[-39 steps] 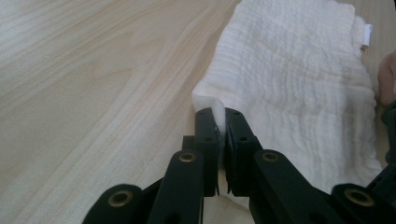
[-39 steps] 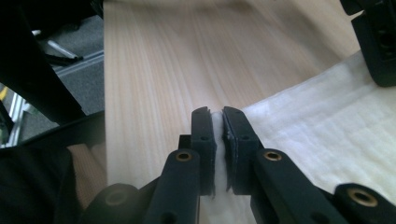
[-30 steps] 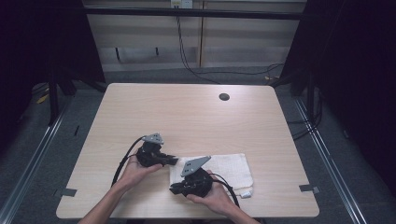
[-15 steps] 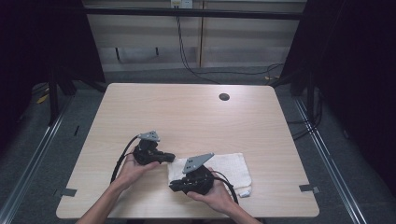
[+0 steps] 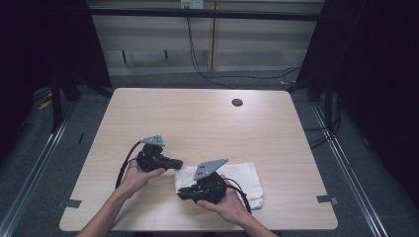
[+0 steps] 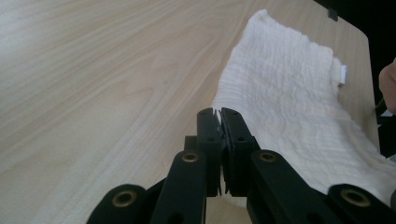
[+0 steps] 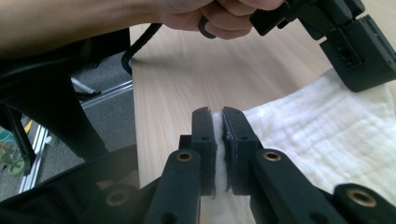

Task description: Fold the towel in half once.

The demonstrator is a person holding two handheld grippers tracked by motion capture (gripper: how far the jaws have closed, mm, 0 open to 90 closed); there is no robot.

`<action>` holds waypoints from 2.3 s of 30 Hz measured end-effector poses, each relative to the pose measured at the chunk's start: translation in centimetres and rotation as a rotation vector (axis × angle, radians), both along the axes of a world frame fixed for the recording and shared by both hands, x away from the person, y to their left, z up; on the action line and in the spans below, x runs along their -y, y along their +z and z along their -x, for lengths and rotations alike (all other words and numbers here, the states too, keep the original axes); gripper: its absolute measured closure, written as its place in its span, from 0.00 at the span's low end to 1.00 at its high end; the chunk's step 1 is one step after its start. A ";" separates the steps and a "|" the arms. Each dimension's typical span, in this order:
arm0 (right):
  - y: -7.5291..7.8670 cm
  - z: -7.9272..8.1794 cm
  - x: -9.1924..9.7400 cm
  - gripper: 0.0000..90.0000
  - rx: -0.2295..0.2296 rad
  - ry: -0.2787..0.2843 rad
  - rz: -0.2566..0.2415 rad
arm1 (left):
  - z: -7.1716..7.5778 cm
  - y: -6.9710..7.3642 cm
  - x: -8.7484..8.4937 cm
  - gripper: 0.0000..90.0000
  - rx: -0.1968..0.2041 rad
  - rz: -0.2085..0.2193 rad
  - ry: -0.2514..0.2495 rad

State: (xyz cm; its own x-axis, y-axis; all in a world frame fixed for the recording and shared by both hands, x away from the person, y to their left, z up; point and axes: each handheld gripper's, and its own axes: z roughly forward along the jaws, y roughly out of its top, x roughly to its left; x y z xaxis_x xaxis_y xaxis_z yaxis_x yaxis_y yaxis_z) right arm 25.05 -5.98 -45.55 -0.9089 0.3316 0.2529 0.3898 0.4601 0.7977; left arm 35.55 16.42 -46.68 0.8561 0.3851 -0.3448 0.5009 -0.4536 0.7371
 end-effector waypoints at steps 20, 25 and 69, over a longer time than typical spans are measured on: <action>3.2 -1.4 -3.1 0.93 0.059 0.033 -0.050 | -0.7 3.3 -3.1 0.97 0.026 -0.007 0.090; 2.9 -1.6 -3.9 0.93 0.052 0.037 -0.067 | -0.7 3.4 -3.7 0.97 0.027 -0.004 0.098; 3.7 -1.4 -3.9 0.93 0.075 0.003 -0.113 | -0.7 3.8 -2.0 0.97 0.050 -0.020 0.094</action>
State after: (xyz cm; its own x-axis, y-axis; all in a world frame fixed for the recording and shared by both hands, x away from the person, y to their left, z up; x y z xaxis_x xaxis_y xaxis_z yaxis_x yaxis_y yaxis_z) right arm 26.40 -2.13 -41.82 -0.9275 0.3025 0.2195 0.3259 0.3668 0.8713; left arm 36.26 18.45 -42.90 0.8317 0.4710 -0.2940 0.5048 -0.4210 0.7536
